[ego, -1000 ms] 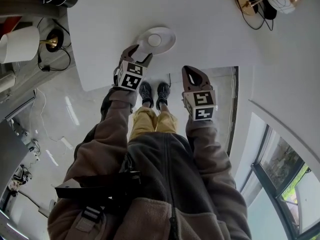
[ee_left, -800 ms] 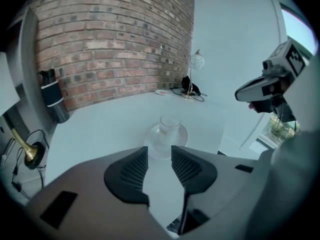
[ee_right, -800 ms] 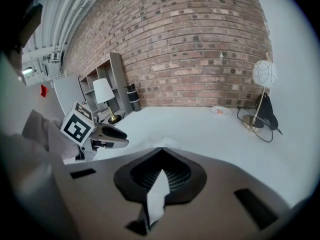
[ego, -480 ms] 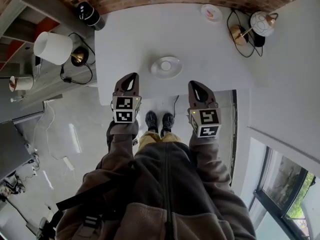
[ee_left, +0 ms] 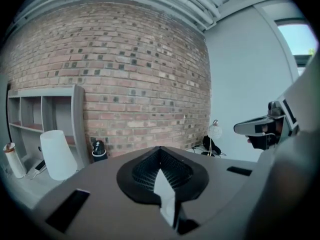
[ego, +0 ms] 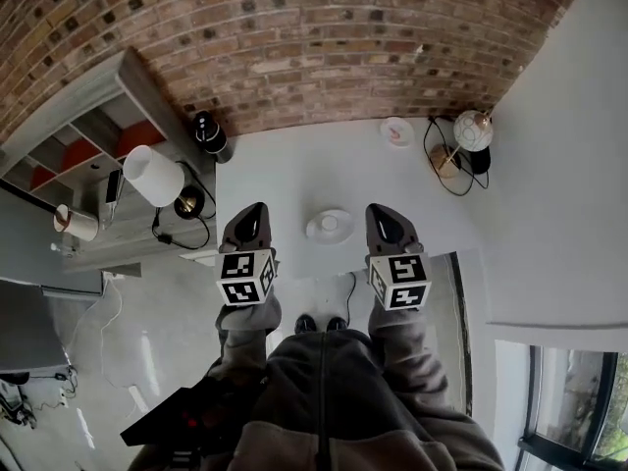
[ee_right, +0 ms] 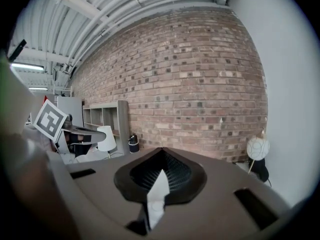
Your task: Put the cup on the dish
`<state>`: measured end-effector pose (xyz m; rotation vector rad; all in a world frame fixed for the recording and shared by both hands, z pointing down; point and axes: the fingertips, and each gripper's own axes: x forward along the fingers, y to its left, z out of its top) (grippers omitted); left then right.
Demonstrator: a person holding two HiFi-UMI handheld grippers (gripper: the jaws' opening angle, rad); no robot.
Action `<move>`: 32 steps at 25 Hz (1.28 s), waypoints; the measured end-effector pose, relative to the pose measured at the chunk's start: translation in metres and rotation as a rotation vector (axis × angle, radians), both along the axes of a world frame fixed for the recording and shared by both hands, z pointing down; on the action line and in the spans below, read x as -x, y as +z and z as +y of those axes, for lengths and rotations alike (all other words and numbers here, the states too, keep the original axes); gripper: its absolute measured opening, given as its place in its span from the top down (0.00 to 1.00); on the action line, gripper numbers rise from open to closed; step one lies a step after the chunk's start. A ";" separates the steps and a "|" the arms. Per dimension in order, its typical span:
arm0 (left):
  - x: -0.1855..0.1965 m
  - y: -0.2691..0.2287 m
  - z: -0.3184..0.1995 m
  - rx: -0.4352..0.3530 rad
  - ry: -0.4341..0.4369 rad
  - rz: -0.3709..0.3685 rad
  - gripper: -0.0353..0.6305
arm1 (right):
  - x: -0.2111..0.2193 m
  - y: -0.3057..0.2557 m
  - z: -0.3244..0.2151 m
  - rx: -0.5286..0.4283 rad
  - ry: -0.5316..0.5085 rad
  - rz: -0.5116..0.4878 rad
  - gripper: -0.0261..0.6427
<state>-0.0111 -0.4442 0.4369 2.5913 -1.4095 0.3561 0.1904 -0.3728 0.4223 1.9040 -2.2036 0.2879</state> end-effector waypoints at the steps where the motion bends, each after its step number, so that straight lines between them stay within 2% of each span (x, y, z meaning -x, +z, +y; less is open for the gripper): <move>1: -0.002 -0.013 -0.001 -0.018 0.004 -0.001 0.94 | 0.001 -0.016 -0.003 -0.030 -0.003 0.002 0.96; 7: -0.009 -0.075 -0.004 -0.121 0.020 0.015 0.94 | 0.007 -0.088 -0.015 -0.168 -0.020 0.015 0.96; 18: -0.013 -0.143 -0.001 -0.244 0.021 0.069 0.94 | -0.012 -0.142 -0.017 -0.281 0.006 0.022 0.96; 32: -0.021 -0.147 -0.006 -0.254 0.037 0.053 0.94 | -0.013 -0.149 -0.025 -0.306 -0.005 0.020 0.96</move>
